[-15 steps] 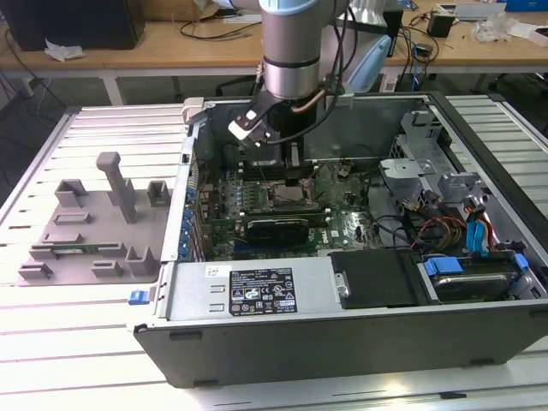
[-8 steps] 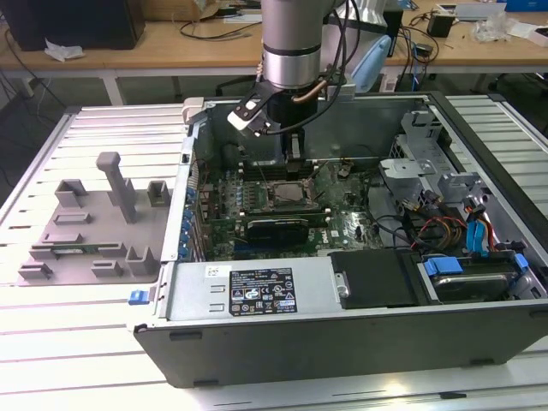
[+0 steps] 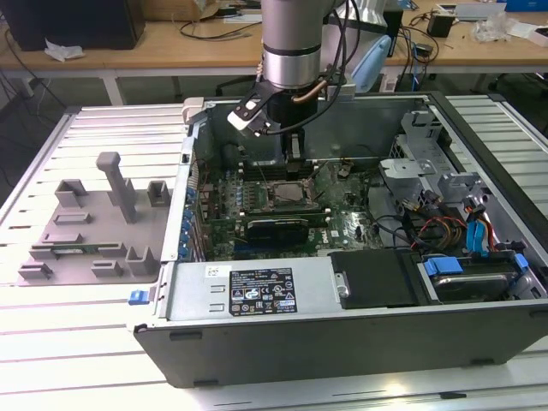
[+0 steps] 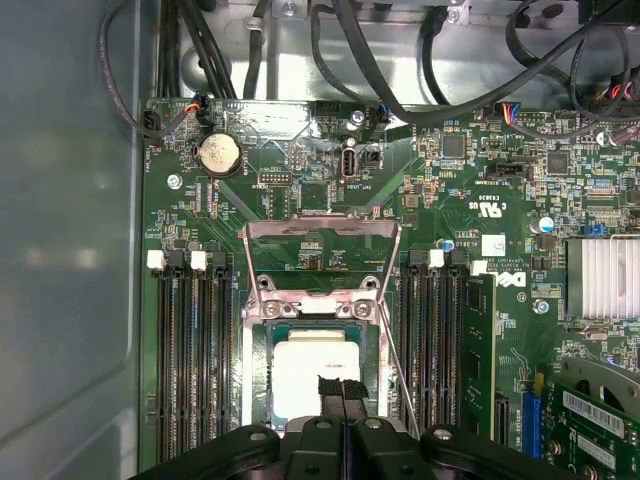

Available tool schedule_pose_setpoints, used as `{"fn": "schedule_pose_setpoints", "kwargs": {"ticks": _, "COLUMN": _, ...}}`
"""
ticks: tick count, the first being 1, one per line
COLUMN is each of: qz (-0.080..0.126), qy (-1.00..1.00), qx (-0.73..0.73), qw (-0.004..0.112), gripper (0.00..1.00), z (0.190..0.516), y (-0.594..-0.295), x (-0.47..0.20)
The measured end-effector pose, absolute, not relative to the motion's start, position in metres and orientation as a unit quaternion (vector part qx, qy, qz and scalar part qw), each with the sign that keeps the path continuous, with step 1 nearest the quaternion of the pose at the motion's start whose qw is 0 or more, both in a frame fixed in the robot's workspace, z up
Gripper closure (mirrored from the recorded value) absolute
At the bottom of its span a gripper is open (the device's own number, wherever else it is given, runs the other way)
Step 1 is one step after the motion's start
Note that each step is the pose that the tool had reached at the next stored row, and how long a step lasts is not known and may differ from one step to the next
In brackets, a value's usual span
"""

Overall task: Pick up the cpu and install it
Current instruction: 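Close the cpu cover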

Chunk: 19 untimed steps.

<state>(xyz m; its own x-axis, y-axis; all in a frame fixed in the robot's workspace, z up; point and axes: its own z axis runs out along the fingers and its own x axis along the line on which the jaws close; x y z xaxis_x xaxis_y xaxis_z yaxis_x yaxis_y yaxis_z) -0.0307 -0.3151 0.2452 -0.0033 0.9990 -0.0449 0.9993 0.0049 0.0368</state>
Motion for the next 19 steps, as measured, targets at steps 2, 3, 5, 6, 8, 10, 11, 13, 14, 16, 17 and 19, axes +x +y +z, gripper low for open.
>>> {"fn": "schedule_pose_setpoints", "kwargs": {"ticks": 2, "qz": -0.003, "qy": 0.708, "qx": 0.705, "qw": 0.029, "gripper": 0.89, "z": 0.245, "y": -0.315, "x": -0.031}}
{"fn": "schedule_pose_setpoints", "kwargs": {"ticks": 3, "qz": -0.003, "qy": 0.708, "qx": 0.705, "qw": 0.029, "gripper": 0.89, "z": 0.245, "y": -0.315, "x": -0.031}}
{"fn": "schedule_pose_setpoints", "kwargs": {"ticks": 5, "qz": -0.003, "qy": 0.708, "qx": 0.705, "qw": 0.029, "gripper": 0.89, "z": 0.245, "y": -0.315, "x": -0.031}}
{"fn": "schedule_pose_setpoints", "kwargs": {"ticks": 6, "qz": -0.003, "qy": 0.708, "qx": 0.705, "qw": 0.029, "gripper": 0.89, "z": 0.247, "y": -0.315, "x": -0.031}}
{"fn": "schedule_pose_setpoints", "kwargs": {"ticks": 8, "qz": -0.003, "qy": 0.708, "qx": 0.705, "qw": 0.029, "gripper": 0.89, "z": 0.256, "y": -0.315, "x": -0.031}}
{"fn": "schedule_pose_setpoints", "kwargs": {"ticks": 10, "qz": -0.003, "qy": 0.708, "qx": 0.705, "qw": 0.029, "gripper": 0.89, "z": 0.263, "y": -0.315, "x": -0.031}}
{"fn": "schedule_pose_setpoints", "kwargs": {"ticks": 11, "qz": -0.003, "qy": 0.708, "qx": 0.705, "qw": 0.029, "gripper": 0.89, "z": 0.266, "y": -0.315, "x": -0.031}}
{"fn": "schedule_pose_setpoints", "kwargs": {"ticks": 13, "qz": -0.003, "qy": 0.708, "qx": 0.705, "qw": 0.029, "gripper": 0.89, "z": 0.272, "y": -0.315, "x": -0.031}}
{"fn": "schedule_pose_setpoints", "kwargs": {"ticks": 14, "qz": -0.003, "qy": 0.708, "qx": 0.705, "qw": 0.029, "gripper": 0.89, "z": 0.275, "y": -0.315, "x": -0.031}}
{"fn": "schedule_pose_setpoints", "kwargs": {"ticks": 16, "qz": -0.003, "qy": 0.708, "qx": 0.705, "qw": 0.029, "gripper": 0.89, "z": 0.280, "y": -0.315, "x": -0.031}}
{"fn": "schedule_pose_setpoints", "kwargs": {"ticks": 17, "qz": -0.003, "qy": 0.708, "qx": 0.705, "qw": 0.029, "gripper": 0.89, "z": 0.283, "y": -0.315, "x": -0.031}}
{"fn": "schedule_pose_setpoints", "kwargs": {"ticks": 19, "qz": -0.003, "qy": 0.708, "qx": 0.705, "qw": 0.029, "gripper": 0.89, "z": 0.287, "y": -0.315, "x": -0.031}}
